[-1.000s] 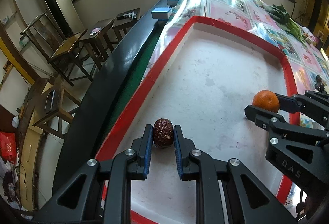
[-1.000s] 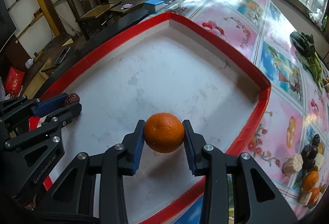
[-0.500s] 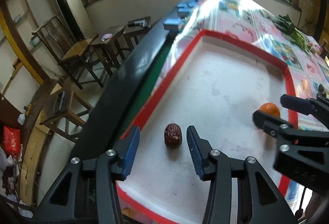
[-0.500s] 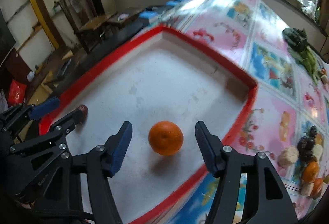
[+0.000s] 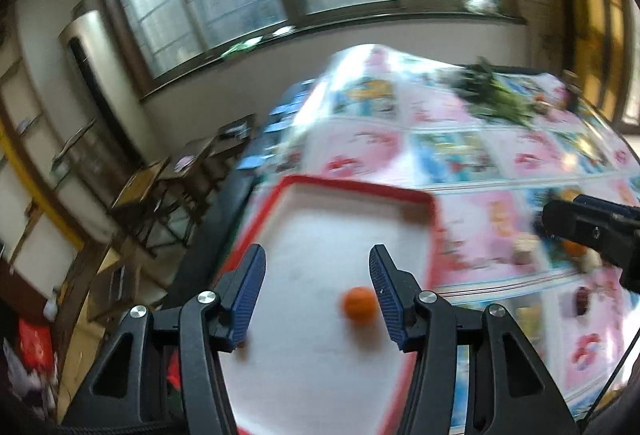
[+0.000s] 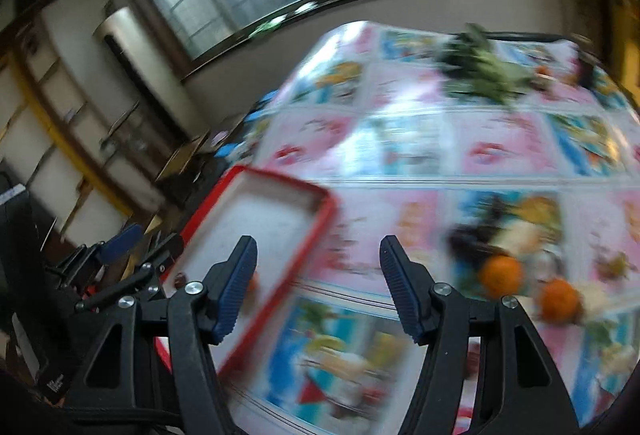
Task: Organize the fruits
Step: 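Open the left gripper over the tray while the right gripper releases the orange there, then move both open grippers back to the fruit pile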
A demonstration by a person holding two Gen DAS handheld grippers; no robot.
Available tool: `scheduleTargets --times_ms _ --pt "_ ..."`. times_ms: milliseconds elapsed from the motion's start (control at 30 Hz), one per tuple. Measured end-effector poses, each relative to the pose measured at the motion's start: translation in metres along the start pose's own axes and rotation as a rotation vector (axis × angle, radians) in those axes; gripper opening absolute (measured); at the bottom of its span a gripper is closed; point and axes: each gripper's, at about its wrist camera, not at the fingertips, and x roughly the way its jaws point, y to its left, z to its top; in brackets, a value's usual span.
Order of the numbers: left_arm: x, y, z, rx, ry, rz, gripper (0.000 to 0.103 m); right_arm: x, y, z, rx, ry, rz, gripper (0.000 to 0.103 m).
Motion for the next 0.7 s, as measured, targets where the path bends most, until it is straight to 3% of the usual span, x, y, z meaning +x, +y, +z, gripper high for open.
scheduleTargets --times_ms 233,333,400,567,700 --pt "-0.01 -0.067 0.003 0.076 0.029 -0.141 0.061 -0.041 -0.066 -0.015 0.081 -0.018 -0.118 0.065" --pt "0.001 -0.081 0.001 0.075 0.116 -0.335 0.061 -0.054 -0.095 -0.025 0.076 -0.019 -0.203 0.065" --pt "0.006 -0.095 -0.003 0.118 0.151 -0.408 0.061 -0.062 -0.121 -0.033 0.085 -0.012 -0.239 0.065" --pt "0.011 -0.134 -0.017 0.326 0.164 -0.511 0.061 -0.079 -0.166 -0.053 0.069 0.005 -0.249 0.058" --pt "0.014 -0.147 -0.027 0.345 0.202 -0.616 0.061 -0.079 -0.173 -0.06 0.028 0.025 -0.239 0.055"
